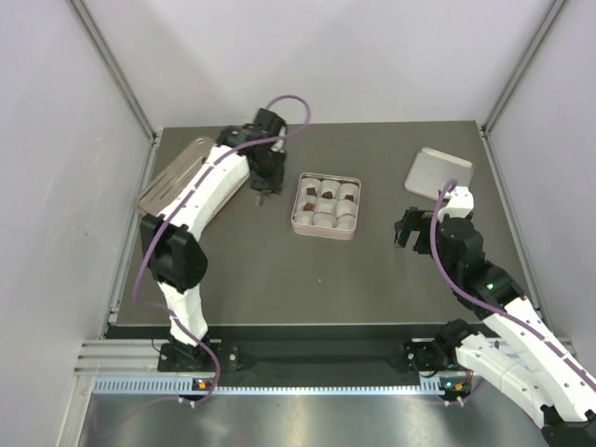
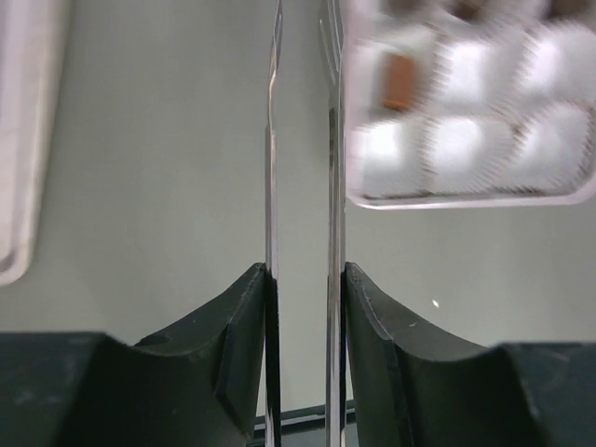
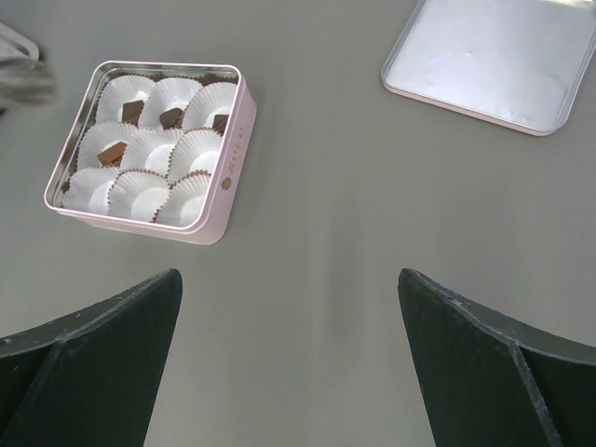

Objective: Pack the chocolate

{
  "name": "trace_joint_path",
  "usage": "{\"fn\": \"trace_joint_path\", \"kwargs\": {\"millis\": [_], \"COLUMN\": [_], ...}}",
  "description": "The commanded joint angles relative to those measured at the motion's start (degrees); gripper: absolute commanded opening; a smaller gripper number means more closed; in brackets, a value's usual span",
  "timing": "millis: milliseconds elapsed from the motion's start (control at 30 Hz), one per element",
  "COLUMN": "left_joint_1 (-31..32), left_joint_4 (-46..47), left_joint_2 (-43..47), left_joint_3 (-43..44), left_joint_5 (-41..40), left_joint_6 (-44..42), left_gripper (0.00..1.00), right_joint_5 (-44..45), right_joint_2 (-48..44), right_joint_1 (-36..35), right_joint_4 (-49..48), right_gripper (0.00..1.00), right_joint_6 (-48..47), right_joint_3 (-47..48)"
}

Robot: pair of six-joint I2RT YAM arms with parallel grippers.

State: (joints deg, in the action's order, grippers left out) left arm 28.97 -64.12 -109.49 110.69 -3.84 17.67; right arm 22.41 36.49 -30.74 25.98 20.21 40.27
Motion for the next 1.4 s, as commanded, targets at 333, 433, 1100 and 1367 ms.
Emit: {"fn": "trace_joint_path", "kwargs": {"millis": [333, 433, 1100, 1367], "left_joint_1": [-28.53, -28.53, -32.49, -32.57], "left_joint_4": [4.7, 5.23, 9.18, 8.4], "left_joint_2": [11.76, 10.71, 2.62, -0.54], "left_joint_3": [-10.76, -10.94, -12.87, -11.73], "left_joint_5": [5.5, 6.82, 8.85, 7.0], "left_joint_6": [-1.76, -2.46, -6.16, -7.04], "left_gripper": [0.42, 0.44, 0.47, 0.46], "right_joint_5": [-0.97, -0.79, 0.17, 0.61], "right_joint_2": [-0.19, -0.1, -0.01, 0.34], "right_joint_1": [-0.81, -0.72, -0.81, -0.72], "right_joint_4": [-3.04, -3.04, -3.48, -3.74], "right_gripper": [1.0, 1.0, 1.0, 1.0], "right_joint_6": [0.71, 0.62, -0.26, -0.61], "right_joint_3": [1.21, 1.13, 0.51, 0.42]}}
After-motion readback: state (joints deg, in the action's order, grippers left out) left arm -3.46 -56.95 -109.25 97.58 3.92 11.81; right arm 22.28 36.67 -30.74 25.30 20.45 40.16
